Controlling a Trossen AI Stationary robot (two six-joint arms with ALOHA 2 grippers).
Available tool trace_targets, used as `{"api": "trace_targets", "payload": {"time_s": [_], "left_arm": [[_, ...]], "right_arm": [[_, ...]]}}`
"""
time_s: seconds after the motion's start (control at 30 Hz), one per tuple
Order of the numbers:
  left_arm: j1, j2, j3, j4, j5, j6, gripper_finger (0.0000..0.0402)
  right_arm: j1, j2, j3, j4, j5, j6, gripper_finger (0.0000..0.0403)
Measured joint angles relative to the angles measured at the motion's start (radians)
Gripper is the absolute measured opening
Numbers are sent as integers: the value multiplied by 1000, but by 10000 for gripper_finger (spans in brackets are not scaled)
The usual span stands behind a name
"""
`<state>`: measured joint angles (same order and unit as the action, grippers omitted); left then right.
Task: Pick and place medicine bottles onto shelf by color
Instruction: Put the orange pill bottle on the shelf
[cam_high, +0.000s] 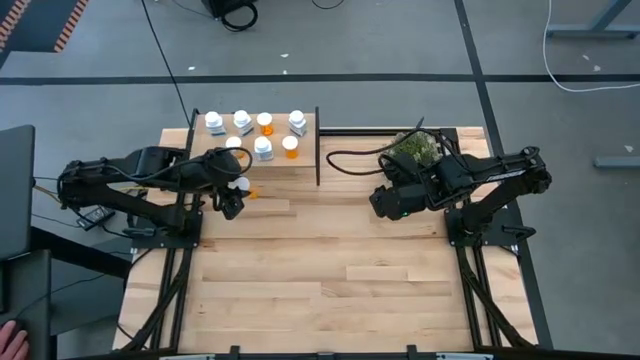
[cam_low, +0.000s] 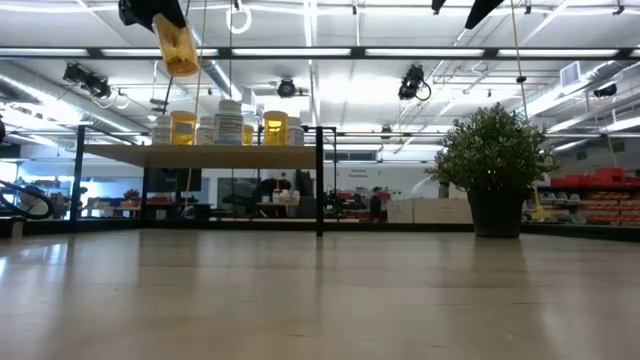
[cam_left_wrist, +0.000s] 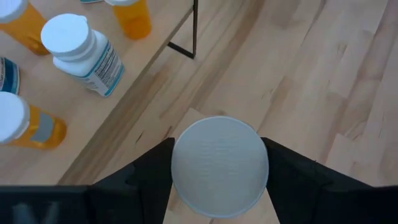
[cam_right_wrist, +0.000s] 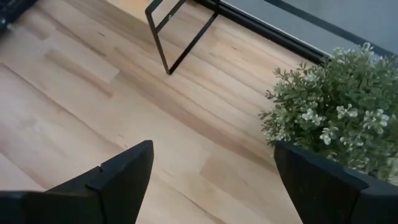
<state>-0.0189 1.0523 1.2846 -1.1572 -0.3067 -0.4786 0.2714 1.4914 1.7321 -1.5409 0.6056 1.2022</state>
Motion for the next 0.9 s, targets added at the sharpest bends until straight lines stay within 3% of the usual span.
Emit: {"api": "trace_targets", "payload": {"time_s": [0.3,0.53,0.7,0.9], "left_arm": [[0,-2,0,-8,8,-7,220],[26,-2,0,-131,8,-10,223],[60,-29,0,-155,8,-103,220],[97,-88,0,-168,-104,-227,222]], "right_arm": [[8,0,0,2,-22,58,342],[7,0,0,2,7,-17,342],[7,0,0,2,41,-56,342],[6,0,0,2,72,-102,342]]}}
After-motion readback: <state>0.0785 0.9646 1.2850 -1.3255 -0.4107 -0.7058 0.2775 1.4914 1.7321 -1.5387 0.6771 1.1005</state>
